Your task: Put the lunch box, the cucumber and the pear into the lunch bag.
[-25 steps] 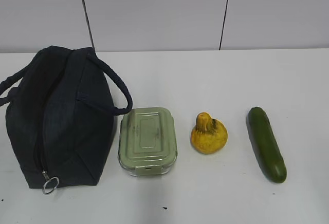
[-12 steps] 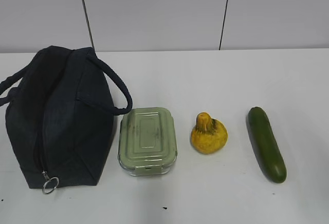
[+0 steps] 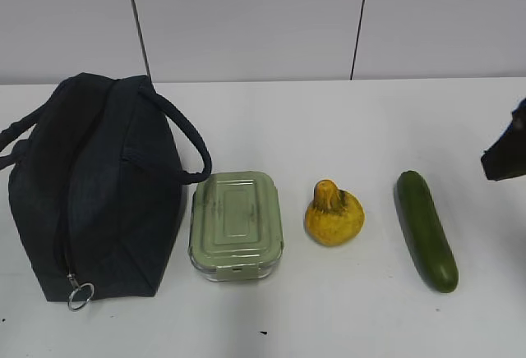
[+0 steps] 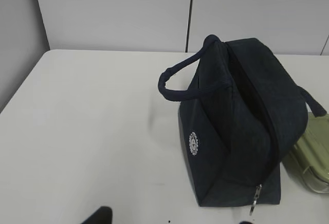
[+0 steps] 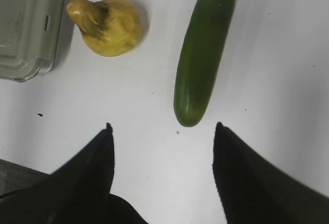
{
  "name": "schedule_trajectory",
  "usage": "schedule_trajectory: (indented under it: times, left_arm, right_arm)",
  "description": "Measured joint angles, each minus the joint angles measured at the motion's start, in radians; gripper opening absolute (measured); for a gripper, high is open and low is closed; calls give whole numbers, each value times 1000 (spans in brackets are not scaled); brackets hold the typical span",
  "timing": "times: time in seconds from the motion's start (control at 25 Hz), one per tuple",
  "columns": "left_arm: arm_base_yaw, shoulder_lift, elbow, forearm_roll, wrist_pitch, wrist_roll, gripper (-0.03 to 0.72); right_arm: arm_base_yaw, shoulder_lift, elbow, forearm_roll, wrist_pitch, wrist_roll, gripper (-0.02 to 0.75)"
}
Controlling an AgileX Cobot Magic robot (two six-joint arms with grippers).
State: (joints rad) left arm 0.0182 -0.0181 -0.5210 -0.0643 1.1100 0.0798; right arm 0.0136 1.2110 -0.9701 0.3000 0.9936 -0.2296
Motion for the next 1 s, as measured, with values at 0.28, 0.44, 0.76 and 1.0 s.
schedule_trajectory:
  times: [0.28,0.44,0.76,1.0]
  left_arm:
    - [0,0,0,0,0,0,435]
    - [0,0,0,0,0,0,435]
    - [0,0,0,0,0,0,435]
    - [0,0,0,0,0,0,435]
  right_arm:
    - [0,284,-99,4,-19,-4,470]
    - [0,412,-150,4,-25,2,478]
    - [61,616,-286,-75,-36,80,493]
    - [101,722,-354,-194,-23,209,532]
